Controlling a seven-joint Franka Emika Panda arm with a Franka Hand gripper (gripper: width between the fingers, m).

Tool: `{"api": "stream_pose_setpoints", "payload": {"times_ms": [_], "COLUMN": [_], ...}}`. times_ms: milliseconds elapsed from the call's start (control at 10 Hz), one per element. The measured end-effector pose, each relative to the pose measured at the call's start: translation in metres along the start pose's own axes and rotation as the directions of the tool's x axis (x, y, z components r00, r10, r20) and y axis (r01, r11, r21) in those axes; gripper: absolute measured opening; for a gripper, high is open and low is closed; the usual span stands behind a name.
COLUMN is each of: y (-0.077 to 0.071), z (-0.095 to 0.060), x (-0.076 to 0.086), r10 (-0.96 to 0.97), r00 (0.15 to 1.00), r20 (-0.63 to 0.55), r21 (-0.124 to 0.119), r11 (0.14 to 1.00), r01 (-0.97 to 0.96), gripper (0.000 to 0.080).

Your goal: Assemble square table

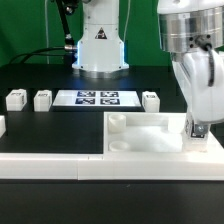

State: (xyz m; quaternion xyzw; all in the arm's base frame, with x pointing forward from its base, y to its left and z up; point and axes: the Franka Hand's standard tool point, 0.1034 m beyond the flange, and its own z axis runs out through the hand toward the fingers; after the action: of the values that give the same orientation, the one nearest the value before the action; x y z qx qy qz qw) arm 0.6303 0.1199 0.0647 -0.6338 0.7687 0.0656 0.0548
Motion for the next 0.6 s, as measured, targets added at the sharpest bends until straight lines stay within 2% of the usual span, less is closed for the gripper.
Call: {"api": "stream_pose_setpoints", "payload": {"times_ms": [200, 300, 400, 600], "y": [0.001, 0.004, 0.008, 0.011], "z": [0.000, 0.000, 0.000, 0.002], "x": [-0.001, -0.003, -0.005, -0.002], "r10": [-0.085, -0.192, -0.315, -0.593], "r00": [0.996, 0.981, 0.949, 0.805], "r20": [-0.001, 0.001, 0.005, 0.005], "r21": [-0.004, -0.019, -0.045, -0.057], "r11": [0.996, 0.981, 0.948, 0.804], "r01": [0.085, 0.192, 0.314, 0.592], "gripper": [0.0293, 0.0483, 0.0615, 0.0642]}}
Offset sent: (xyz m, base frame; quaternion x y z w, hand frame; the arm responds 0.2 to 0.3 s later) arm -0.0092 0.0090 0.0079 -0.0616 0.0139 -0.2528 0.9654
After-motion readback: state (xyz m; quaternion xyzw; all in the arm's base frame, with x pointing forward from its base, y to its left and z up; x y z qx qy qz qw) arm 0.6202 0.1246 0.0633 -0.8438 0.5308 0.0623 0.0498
